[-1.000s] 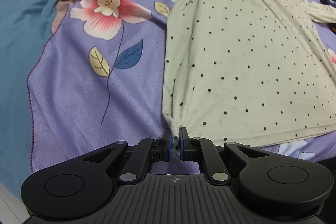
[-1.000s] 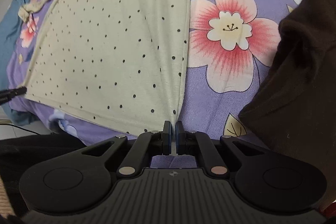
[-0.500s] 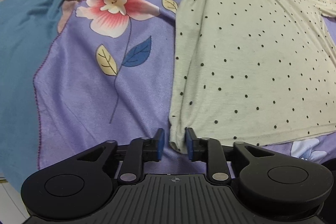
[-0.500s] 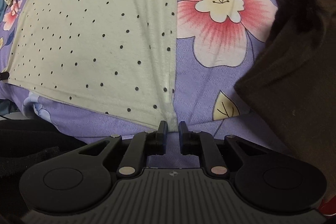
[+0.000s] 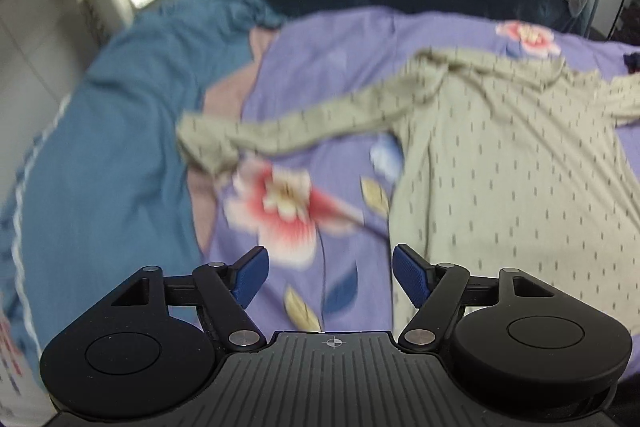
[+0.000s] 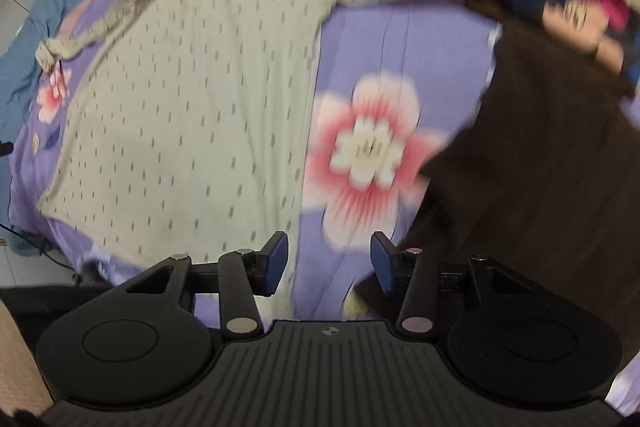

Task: Fold small clothes

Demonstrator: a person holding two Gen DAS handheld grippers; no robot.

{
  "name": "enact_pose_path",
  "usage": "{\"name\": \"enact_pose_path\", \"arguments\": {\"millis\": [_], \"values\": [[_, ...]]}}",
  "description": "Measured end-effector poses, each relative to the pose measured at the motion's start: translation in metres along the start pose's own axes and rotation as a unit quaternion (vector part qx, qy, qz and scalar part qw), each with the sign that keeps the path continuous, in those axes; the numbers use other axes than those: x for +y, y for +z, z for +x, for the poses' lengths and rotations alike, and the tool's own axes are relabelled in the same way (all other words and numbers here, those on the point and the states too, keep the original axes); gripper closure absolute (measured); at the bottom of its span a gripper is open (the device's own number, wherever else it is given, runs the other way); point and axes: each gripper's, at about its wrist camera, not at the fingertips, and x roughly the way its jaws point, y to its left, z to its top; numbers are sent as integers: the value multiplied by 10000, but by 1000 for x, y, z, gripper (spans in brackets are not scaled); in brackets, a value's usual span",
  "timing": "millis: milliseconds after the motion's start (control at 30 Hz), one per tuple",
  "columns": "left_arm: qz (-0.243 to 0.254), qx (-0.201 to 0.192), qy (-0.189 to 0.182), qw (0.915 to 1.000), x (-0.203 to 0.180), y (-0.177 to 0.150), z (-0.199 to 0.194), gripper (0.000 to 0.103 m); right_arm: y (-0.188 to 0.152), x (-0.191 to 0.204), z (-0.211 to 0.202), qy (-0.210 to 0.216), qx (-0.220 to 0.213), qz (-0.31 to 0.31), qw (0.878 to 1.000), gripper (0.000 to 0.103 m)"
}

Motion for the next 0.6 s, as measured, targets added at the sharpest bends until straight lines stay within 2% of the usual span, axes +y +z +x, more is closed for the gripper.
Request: {"name": "enact_pose_path", "arguments": {"millis": [167,267,367,467,600], "values": [[399,-484,70,9980,-1,57,6,0,64,-10,-21,-7,-667,-390,9970,52],[762,-956,241,9922,-7,85,14,0,100,-11,-26,36,-984,-739,9924,52],[619,-1315,30,9894,-13,108,29,0,134,-14,-30,11,-1327,-940,9867,52],[515,-1428,-281,9880,-28,123,53,0,165,-14,-21,105,-1599,-898,9830,53],[724,-1264,-518,9880,-63,128,98,0,197,5,15,326,-1525,-876,9839,53]]}}
